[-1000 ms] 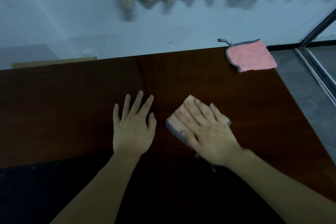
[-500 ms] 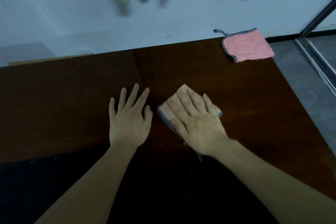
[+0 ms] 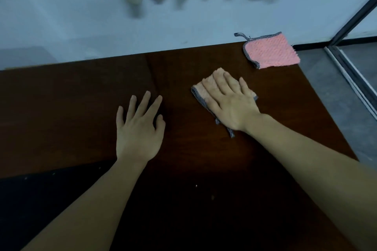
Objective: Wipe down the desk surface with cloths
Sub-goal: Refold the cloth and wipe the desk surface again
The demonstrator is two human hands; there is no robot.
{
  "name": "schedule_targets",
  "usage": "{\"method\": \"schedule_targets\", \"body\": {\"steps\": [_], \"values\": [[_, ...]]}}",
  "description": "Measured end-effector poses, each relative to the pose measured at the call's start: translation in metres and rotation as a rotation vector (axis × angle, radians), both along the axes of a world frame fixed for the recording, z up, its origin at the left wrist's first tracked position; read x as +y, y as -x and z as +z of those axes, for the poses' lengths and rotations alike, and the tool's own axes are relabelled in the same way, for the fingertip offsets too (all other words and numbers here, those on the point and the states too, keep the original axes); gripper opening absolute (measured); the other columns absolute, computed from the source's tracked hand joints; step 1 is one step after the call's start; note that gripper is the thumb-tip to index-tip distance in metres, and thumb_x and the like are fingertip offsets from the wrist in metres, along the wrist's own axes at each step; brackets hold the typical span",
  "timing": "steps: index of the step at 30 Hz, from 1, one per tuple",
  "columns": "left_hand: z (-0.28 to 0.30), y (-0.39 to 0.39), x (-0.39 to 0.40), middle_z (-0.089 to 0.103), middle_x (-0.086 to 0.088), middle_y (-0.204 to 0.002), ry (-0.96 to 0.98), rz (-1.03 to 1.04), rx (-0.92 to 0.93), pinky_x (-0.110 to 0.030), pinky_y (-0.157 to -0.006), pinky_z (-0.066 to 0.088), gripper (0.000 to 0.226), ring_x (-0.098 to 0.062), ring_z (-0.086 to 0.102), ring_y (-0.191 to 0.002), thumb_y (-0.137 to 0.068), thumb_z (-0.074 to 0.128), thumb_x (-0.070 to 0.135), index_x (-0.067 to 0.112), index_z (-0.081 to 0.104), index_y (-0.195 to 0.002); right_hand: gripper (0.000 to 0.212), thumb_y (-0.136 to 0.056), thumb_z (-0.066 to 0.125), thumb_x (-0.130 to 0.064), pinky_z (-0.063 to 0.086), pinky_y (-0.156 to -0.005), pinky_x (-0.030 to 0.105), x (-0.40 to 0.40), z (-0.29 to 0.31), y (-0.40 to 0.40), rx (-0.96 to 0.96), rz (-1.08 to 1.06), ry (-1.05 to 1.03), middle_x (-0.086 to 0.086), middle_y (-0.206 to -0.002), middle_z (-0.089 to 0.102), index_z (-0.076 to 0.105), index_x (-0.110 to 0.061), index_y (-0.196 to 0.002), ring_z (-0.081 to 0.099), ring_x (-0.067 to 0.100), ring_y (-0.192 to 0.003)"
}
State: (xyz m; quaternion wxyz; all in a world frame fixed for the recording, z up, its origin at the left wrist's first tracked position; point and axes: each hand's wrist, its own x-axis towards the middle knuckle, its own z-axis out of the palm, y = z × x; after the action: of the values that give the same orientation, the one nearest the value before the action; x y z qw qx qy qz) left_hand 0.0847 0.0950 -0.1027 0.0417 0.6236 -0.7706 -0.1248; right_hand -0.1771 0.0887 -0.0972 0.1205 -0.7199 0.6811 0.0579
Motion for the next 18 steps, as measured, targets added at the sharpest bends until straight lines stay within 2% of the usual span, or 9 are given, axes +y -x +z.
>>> {"method": "schedule_targets", "body": {"steps": [3, 7, 10, 12, 14, 16, 18], "values": [[0.001, 0.000, 0.001, 0.003, 0.011, -0.169, -0.004, -0.004, 0.005, -0.048, -0.126, -0.004, 0.056, -0.018, -0.007, -0.156, -0.105, 0.023, 0.047, 0.042, 0.015, -0.160, 0.062, -0.100, 0.000, -0.057, -0.016, -0.121, 0.057, 0.002, 0.003, -0.008, 0.027, 0.006, -0.016, 0.000, -0.169, -0.020, -0.014, -0.041, -0.159, -0.020, 0.023, -0.155], [0.002, 0.000, -0.001, 0.001, 0.012, -0.169, -0.015, -0.006, -0.003, -0.048, -0.126, -0.004, 0.056, -0.017, -0.008, -0.156, -0.105, 0.023, 0.048, 0.043, 0.013, -0.160, 0.065, -0.098, -0.005, -0.055, -0.012, -0.122, 0.057, 0.044, 0.004, -0.019, 0.041, 0.094, -0.010, 0.005, -0.169, -0.020, -0.015, -0.036, -0.159, -0.020, 0.027, -0.155], [0.002, 0.000, 0.000, -0.003, 0.012, -0.169, -0.036, -0.007, -0.020, -0.048, -0.126, -0.004, 0.057, -0.017, -0.010, -0.156, -0.104, 0.020, 0.049, 0.044, 0.009, -0.160, 0.065, -0.103, 0.007, -0.052, -0.001, -0.124, 0.057, 0.089, -0.002, -0.028, 0.042, 0.178, 0.064, 0.012, -0.170, 0.000, 0.006, -0.027, -0.163, -0.006, 0.033, -0.157], [0.002, 0.001, -0.001, -0.007, 0.013, -0.169, -0.072, 0.000, -0.035, -0.048, -0.126, -0.005, 0.058, -0.017, -0.013, -0.155, -0.104, 0.018, 0.049, 0.043, 0.006, -0.160, 0.065, -0.105, 0.011, -0.053, 0.003, -0.122, 0.052, 0.107, -0.003, -0.027, 0.019, 0.198, 0.044, 0.013, -0.168, 0.009, 0.016, -0.023, -0.162, 0.001, 0.033, -0.157], [0.007, 0.005, -0.002, -0.006, 0.011, -0.169, -0.096, 0.015, -0.036, -0.050, -0.126, -0.005, 0.058, -0.019, -0.012, -0.155, -0.105, 0.022, 0.048, 0.042, 0.007, -0.160, 0.066, -0.104, 0.009, -0.056, -0.003, -0.122, 0.047, 0.109, -0.002, -0.022, -0.017, 0.212, 0.018, 0.009, -0.169, 0.000, 0.012, -0.026, -0.163, -0.007, 0.028, -0.156], [0.013, 0.014, -0.006, 0.000, 0.010, -0.170, -0.101, 0.027, -0.012, -0.050, -0.126, -0.004, 0.057, -0.019, -0.007, -0.156, -0.106, 0.025, 0.047, 0.039, 0.011, -0.161, 0.064, -0.103, 0.009, -0.058, -0.015, -0.122, 0.042, 0.098, 0.001, -0.013, -0.050, 0.195, 0.012, -0.001, -0.166, -0.020, -0.004, -0.034, -0.162, -0.025, 0.019, -0.153], [0.019, 0.028, -0.011, 0.004, 0.009, -0.169, -0.084, 0.009, 0.012, -0.048, -0.125, -0.004, 0.055, -0.016, -0.004, -0.156, -0.107, 0.025, 0.046, 0.038, 0.014, -0.160, 0.061, -0.106, 0.011, -0.055, -0.018, -0.123, 0.041, 0.074, 0.003, -0.002, -0.049, 0.140, 0.009, -0.005, -0.164, -0.027, -0.013, -0.039, -0.159, -0.030, 0.015, -0.151]]}}
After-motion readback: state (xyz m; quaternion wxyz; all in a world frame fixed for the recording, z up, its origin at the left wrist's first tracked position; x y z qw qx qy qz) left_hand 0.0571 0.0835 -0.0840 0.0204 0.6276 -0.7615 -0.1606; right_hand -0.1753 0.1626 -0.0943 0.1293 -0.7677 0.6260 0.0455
